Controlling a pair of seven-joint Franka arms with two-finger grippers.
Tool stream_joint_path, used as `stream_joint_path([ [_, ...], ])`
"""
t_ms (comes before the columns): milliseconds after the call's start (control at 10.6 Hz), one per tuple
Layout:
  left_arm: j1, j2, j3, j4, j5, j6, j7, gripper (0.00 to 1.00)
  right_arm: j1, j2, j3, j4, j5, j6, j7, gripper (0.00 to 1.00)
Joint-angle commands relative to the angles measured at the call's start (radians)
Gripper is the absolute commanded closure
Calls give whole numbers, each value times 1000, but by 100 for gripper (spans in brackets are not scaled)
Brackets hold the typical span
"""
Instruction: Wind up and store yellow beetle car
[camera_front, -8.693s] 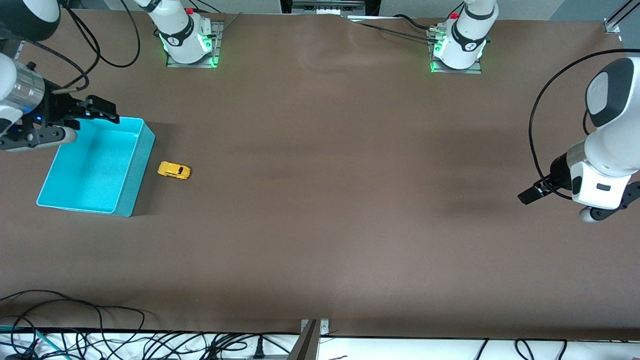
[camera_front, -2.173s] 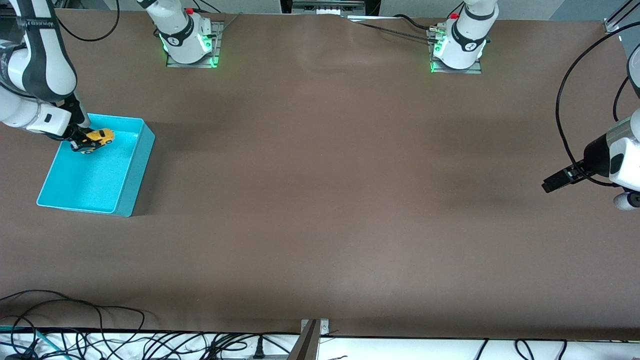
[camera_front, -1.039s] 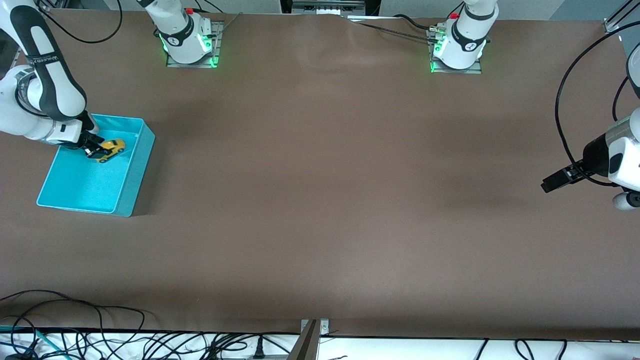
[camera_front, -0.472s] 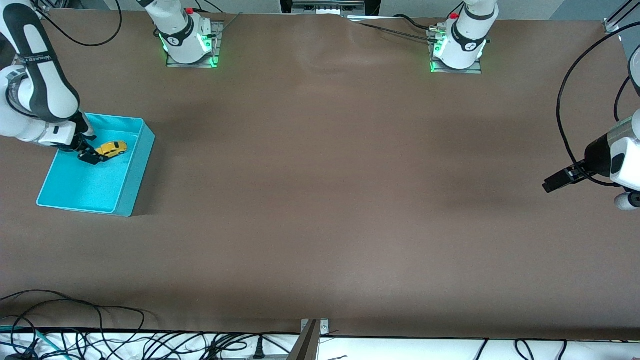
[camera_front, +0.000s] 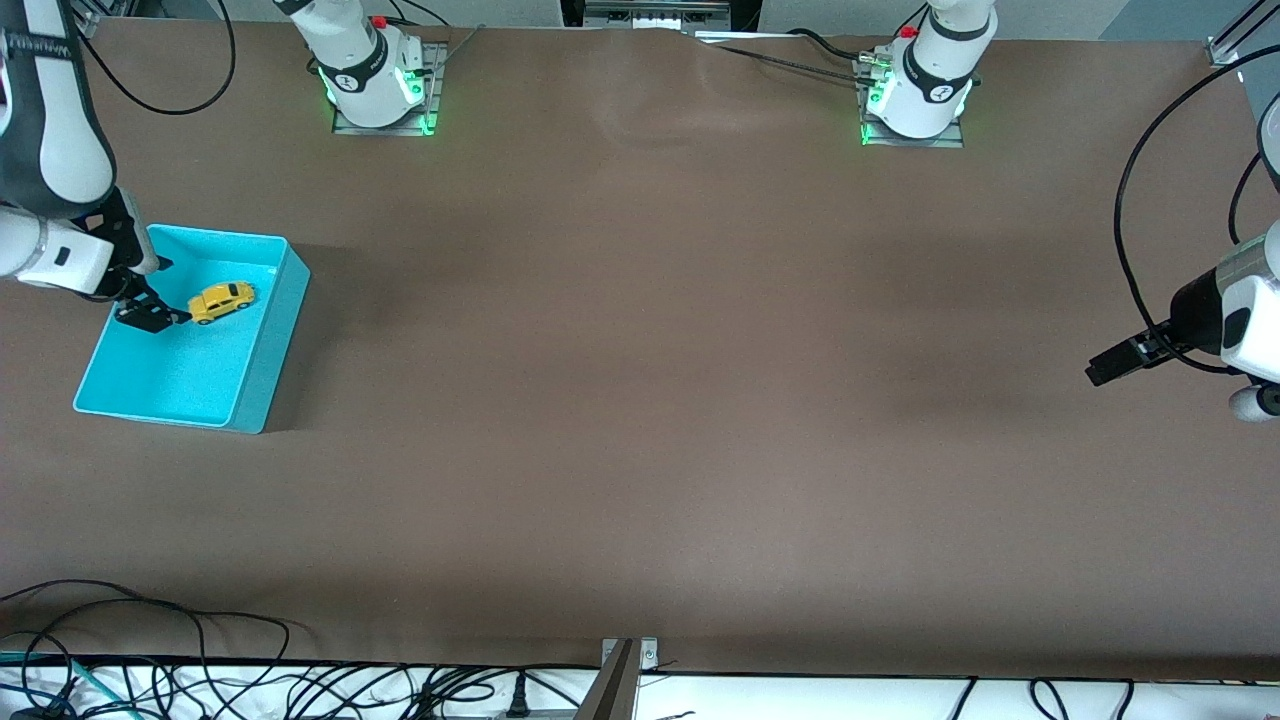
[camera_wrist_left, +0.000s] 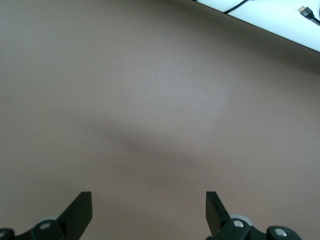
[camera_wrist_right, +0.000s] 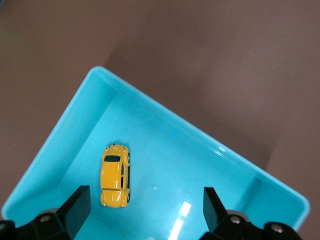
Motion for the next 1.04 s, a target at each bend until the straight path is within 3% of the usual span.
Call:
stream_joint_path([
  [0,3,10,-1,23,-19,-12,29,0,46,-95,4,6,7,-65,119,0],
  [472,3,10,-1,23,-19,-12,28,0,161,-137,-1,153,10,-199,571,0],
  [945,3,7,-3,23,-19,-14,26,0,246,-172,1,190,47,-188,1343,0],
])
